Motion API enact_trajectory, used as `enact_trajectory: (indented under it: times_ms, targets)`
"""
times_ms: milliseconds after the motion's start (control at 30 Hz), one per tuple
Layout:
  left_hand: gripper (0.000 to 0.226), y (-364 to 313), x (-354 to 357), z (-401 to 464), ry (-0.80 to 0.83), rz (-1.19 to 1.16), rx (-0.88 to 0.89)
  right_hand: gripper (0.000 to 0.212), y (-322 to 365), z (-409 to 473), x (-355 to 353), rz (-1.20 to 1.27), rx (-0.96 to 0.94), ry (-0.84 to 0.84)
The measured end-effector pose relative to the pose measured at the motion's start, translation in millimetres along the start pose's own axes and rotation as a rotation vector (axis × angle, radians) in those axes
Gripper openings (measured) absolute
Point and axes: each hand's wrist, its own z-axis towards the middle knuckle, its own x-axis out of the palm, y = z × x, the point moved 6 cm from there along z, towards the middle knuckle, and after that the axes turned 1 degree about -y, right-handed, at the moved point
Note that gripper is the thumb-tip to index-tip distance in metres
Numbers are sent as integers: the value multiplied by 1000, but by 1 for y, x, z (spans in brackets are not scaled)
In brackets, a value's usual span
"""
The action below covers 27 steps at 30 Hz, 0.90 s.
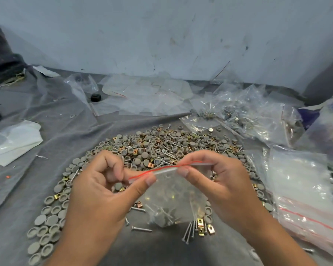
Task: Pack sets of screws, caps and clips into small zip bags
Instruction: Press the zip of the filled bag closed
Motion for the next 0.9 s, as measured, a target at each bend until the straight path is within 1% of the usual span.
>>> enact_trajectory:
  times_ms: [133, 200, 267, 333, 400, 433, 467, 500, 533, 567, 633, 700, 733, 800, 833, 867, 900]
  targets:
    - [57, 2, 2, 2, 1, -70, -38, 5, 2, 7, 1, 55, 33, 48]
    - [54, 2, 3, 2, 18, -111, -38, 6, 0, 17, -9, 114, 77, 0]
    - [46, 2, -1, 4, 4, -134, -11, 7, -7, 36, -36, 149, 142, -156]
    - [36, 2, -4, 6, -15, -121, 7, 4, -21, 62, -82, 216, 211, -411]
    - [25, 0, -5, 6, -14, -96, 18, 6, -42, 84, -138, 292, 285, -701]
    - [23, 0, -5, 6, -15, -70, 25, 7, -54, 91, -166, 315, 328, -817]
    - [21, 0, -5, 5, -21, -49, 28, 5, -69, 93, -191, 324, 382, -903]
    - [19, 1, -6, 5, -29, -37, 28, 5, -83, 90, -212, 314, 451, -945]
    - [18, 2, -6, 5, -31, -29, 25, 10, -98, 83, -228, 279, 529, -941]
    - [17, 4, -6, 4, -27, -19, 21, 12, -110, 72, -241, 211, 609, -895]
    - [18, 6, -4, 4, -12, 2, 13, 13, -126, 43, -259, -40, 727, -737]
    - [18, 6, -1, 4, 8, 13, -3, 25, -123, 4, -270, -373, 709, -563]
    - [17, 6, 1, 4, 18, 22, -12, 24, -117, -16, -268, -529, 666, -431]
    - [20, 6, 2, 2, 12, 36, -29, 29, -109, -53, -244, -798, 644, -27]
    - [20, 6, 3, 1, 7, 40, -41, 31, -109, -71, -232, -910, 656, 128]
    - [20, 6, 4, 0, 6, 50, -48, 30, -110, -86, -223, -997, 670, 212]
    - [21, 5, 6, -1, 7, 62, -51, 27, -110, -94, -218, -1039, 663, 226]
